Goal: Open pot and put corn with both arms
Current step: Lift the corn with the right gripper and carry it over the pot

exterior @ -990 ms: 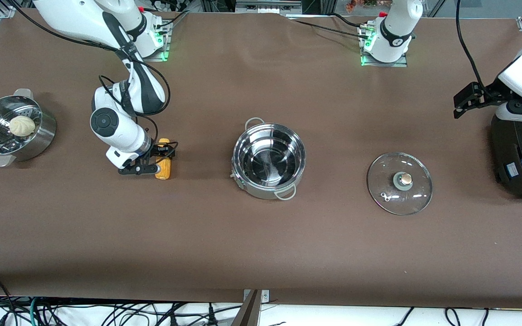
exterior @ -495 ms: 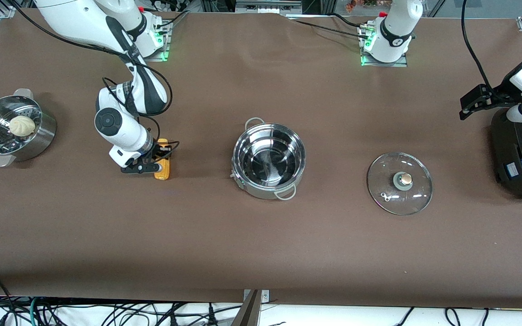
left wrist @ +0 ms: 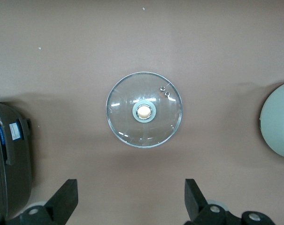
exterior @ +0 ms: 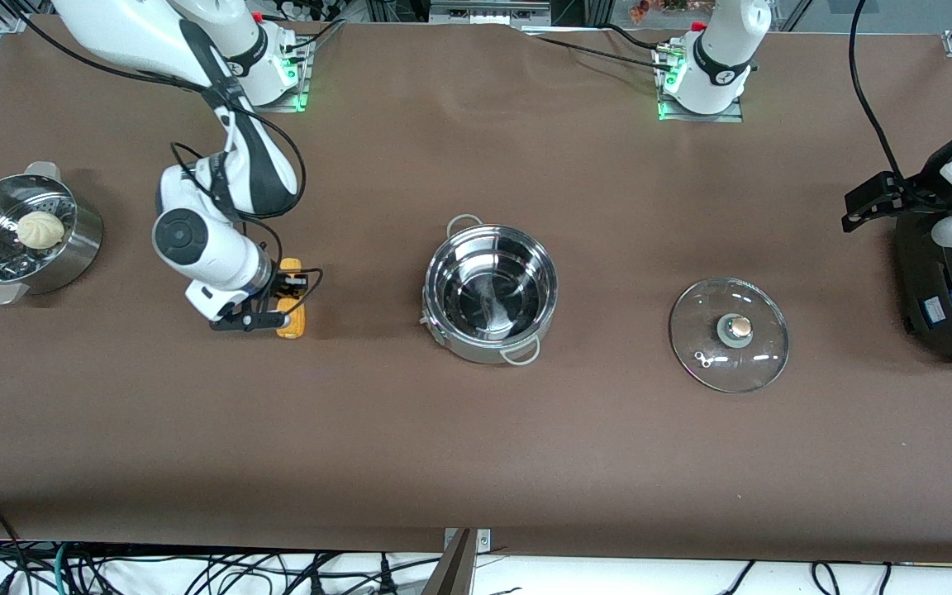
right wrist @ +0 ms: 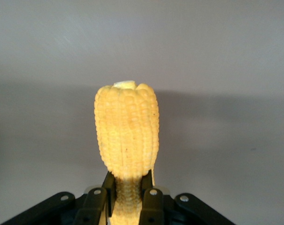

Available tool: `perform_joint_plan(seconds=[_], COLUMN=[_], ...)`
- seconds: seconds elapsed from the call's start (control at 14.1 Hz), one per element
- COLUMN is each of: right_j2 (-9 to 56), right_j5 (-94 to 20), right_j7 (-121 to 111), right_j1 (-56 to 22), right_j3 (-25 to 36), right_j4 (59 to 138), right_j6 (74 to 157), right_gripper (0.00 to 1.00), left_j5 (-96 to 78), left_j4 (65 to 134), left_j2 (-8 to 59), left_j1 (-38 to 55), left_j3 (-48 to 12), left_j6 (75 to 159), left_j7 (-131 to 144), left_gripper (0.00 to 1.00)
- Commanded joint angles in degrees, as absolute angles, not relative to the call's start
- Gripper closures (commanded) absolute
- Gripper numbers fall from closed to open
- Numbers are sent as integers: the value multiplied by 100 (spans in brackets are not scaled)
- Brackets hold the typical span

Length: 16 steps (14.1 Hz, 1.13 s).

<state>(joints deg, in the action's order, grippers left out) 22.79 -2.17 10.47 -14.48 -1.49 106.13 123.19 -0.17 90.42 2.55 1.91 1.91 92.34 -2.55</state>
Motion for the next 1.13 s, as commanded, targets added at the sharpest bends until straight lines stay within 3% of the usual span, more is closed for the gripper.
perform_joint_plan(seconds=[0.0, 0.21, 0.42, 1.06], right_j2=[2364, 2373, 2530, 4085], right_j5=[-246, -281, -290, -299], right_j7=[1010, 1307, 2072, 4454], right_j1=[-1660, -2125, -2591, -3779], right_j3=[-123, -123, -123, -132], right_j4=[9311, 8948, 8554, 6524], right_j6=[11103, 10758, 10723, 10757], right_gripper=[90, 90, 90, 90], left_j5=[-132, -97, -70, -62], left_j4=[9246, 9570, 9562, 9483], left_j2=[79, -166, -176, -123], left_j1=[168, -254, -185, -132], left_j3=[220, -271, -246, -176], left_j6=[9343, 9421, 9422, 9229], left_j7=[-229, -220, -220, -211], left_gripper=[0, 0, 0, 0])
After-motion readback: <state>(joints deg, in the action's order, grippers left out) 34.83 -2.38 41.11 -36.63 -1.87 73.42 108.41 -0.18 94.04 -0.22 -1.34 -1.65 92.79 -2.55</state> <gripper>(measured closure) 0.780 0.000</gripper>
